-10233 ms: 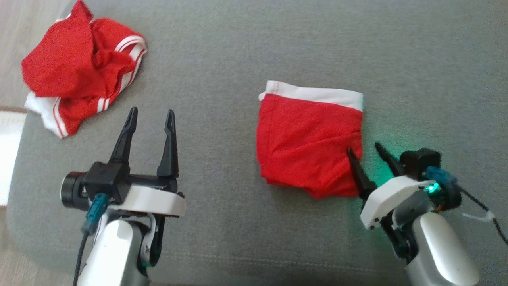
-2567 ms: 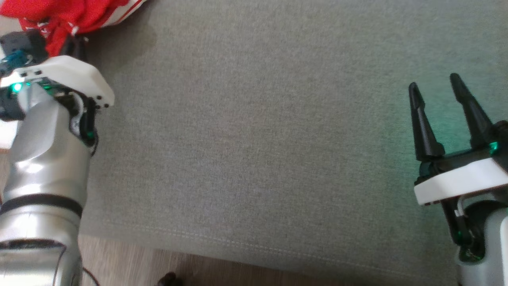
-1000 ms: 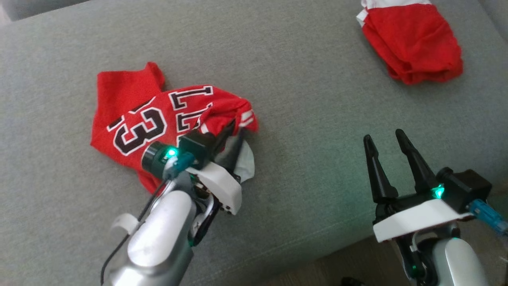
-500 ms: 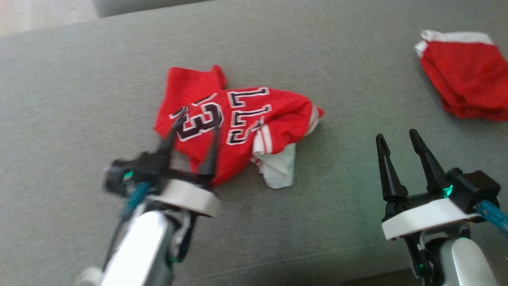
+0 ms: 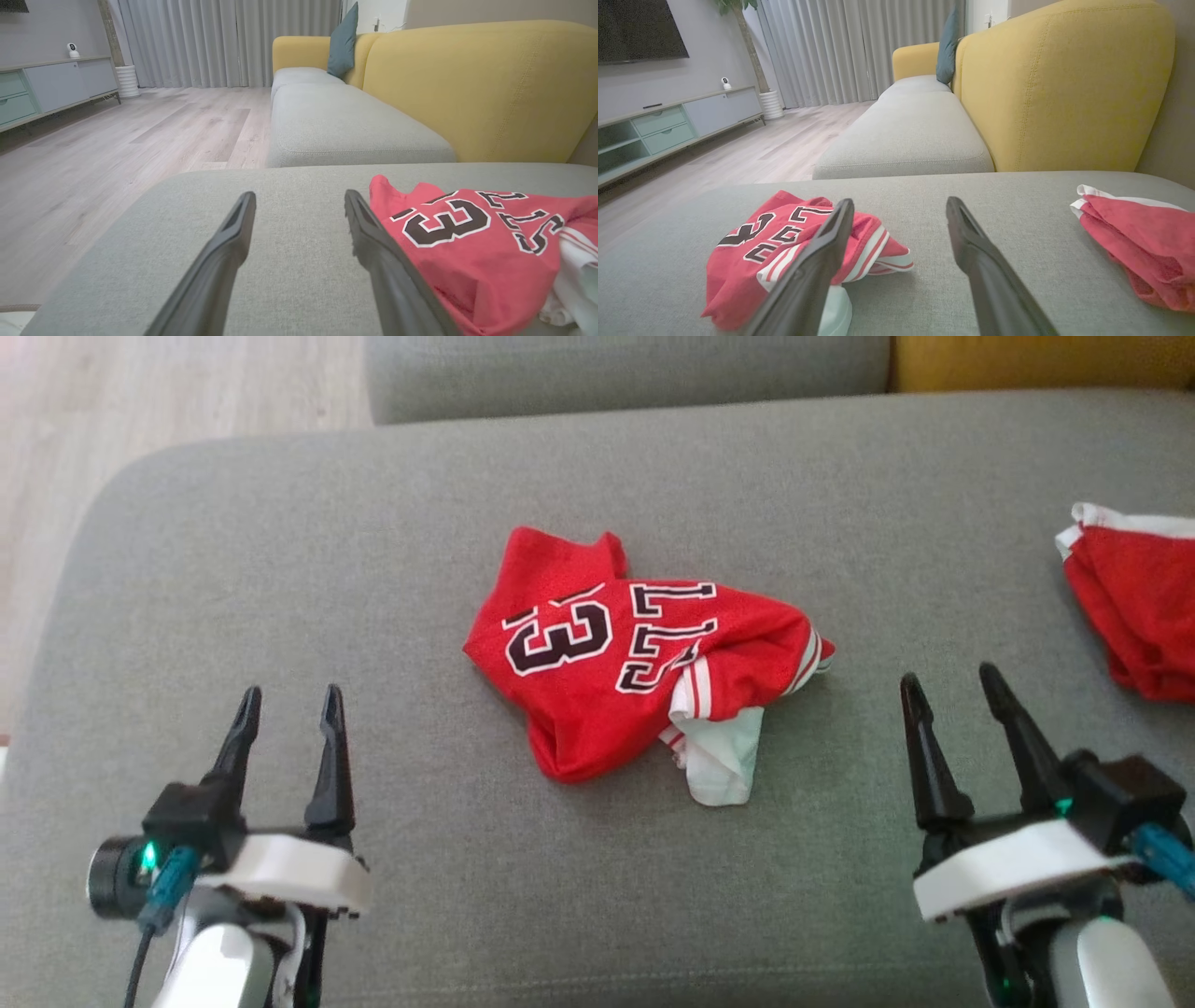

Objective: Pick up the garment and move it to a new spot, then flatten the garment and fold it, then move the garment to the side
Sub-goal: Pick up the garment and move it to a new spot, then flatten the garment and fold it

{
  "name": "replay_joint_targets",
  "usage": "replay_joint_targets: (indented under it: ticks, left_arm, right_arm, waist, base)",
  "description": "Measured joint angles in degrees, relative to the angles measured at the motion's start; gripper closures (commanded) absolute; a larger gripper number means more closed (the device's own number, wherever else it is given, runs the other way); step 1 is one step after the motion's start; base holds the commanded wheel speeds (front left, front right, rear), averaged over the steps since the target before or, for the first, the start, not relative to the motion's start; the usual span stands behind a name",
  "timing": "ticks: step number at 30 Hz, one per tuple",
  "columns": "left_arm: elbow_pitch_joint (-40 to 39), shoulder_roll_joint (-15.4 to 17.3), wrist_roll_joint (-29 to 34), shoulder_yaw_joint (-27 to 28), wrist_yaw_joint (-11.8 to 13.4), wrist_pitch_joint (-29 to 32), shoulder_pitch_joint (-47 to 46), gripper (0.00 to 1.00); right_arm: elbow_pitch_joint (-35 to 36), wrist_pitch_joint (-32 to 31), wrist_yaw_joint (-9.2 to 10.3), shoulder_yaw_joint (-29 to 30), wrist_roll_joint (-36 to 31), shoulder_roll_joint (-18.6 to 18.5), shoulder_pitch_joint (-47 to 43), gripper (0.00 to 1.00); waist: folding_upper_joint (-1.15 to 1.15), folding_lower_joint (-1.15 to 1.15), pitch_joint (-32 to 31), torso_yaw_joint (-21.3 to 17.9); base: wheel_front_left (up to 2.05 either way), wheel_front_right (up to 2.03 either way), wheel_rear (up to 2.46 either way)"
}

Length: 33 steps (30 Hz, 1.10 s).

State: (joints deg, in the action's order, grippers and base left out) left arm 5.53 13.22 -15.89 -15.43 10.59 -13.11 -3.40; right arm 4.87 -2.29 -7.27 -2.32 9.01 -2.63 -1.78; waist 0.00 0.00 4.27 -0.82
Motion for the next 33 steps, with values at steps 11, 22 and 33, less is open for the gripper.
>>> replay_joint_targets:
  ticks: [11, 22, 33]
  left_arm:
    - [-3.23, 1.11, -0.42, -0.45, 0.58, 3.18, 6.02, 0.00]
    - [-5.09, 1.68, -0.41, -0.69, 1.09, 3.93, 6.70, 0.00]
    - [-5.68, 1.82, -0.41, -1.21, 1.69, 4.45, 6.70, 0.00]
  right_arm:
    - [0.53, -1.54, 0.00, -0.25, 0.02, 0.01, -4.74, 0.00]
    - [1.58, -2.29, 0.00, -0.19, 0.11, 0.03, -5.09, 0.00]
    - [1.65, -2.29, 0.00, -0.18, 0.58, 0.03, -5.08, 0.00]
  waist:
    - [0.00, 0.00, -4.29, -0.29]
    - [0.00, 0.00, -4.36, -0.54]
    - [0.00, 0.00, -3.88, -0.63]
  base:
    - [0.00, 0.00, 0.00]
    - [0.00, 0.00, 0.00]
    - [0.00, 0.00, 0.00]
